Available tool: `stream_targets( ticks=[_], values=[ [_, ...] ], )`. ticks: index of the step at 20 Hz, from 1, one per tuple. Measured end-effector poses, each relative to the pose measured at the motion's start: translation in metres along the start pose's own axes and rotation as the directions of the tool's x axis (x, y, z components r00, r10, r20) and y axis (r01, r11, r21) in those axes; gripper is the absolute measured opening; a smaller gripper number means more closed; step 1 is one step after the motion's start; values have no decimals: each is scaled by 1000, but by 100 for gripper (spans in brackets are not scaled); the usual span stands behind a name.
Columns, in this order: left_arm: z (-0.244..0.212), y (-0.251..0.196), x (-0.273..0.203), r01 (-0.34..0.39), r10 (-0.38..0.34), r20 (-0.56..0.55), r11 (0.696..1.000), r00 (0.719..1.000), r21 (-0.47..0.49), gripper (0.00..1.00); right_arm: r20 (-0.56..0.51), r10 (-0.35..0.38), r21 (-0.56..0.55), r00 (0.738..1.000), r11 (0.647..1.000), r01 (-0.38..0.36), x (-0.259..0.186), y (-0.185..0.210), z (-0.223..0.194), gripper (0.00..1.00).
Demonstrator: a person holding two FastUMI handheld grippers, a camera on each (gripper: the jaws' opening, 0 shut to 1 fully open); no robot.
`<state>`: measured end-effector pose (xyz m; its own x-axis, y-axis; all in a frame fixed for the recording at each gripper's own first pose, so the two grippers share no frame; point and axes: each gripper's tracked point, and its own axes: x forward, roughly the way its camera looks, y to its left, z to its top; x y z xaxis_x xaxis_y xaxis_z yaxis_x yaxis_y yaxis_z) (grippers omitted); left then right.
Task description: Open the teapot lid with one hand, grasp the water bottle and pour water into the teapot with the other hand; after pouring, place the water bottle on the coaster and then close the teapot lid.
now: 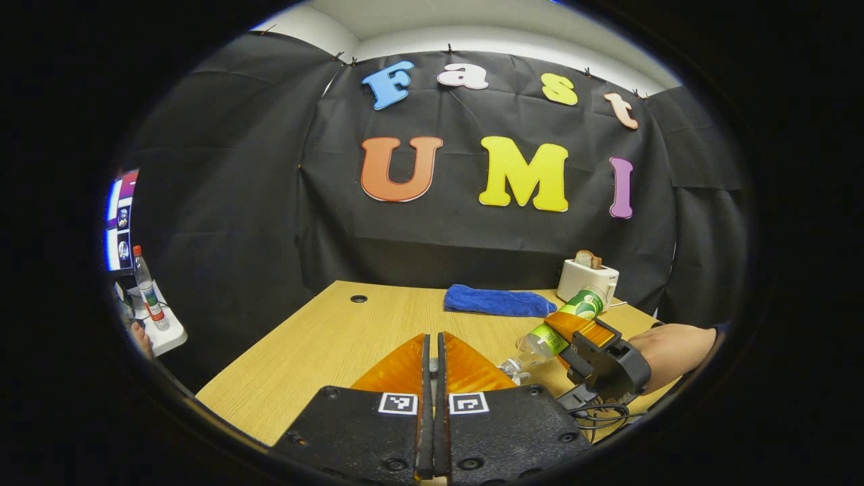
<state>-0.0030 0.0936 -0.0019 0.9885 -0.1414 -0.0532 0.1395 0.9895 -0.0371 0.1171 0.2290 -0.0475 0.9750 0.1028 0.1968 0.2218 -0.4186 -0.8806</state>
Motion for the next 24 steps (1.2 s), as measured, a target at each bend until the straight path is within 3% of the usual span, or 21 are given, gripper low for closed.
stream_targets(
  ticks=[12,22,24],
  values=[
    [-4,-2,4,-11,12,-12,1000,1000,20,3,11,-161,-134,987,978,161,1,-30,3,73],
    [-5,1,4,-20,21,-14,1000,1000,20,3,10,-187,-159,982,970,186,-1,-42,-2,71],
    [-3,0,3,-21,21,-11,1000,1000,21,3,14,-195,-154,981,969,195,-2,-44,-2,75]
  ],
)
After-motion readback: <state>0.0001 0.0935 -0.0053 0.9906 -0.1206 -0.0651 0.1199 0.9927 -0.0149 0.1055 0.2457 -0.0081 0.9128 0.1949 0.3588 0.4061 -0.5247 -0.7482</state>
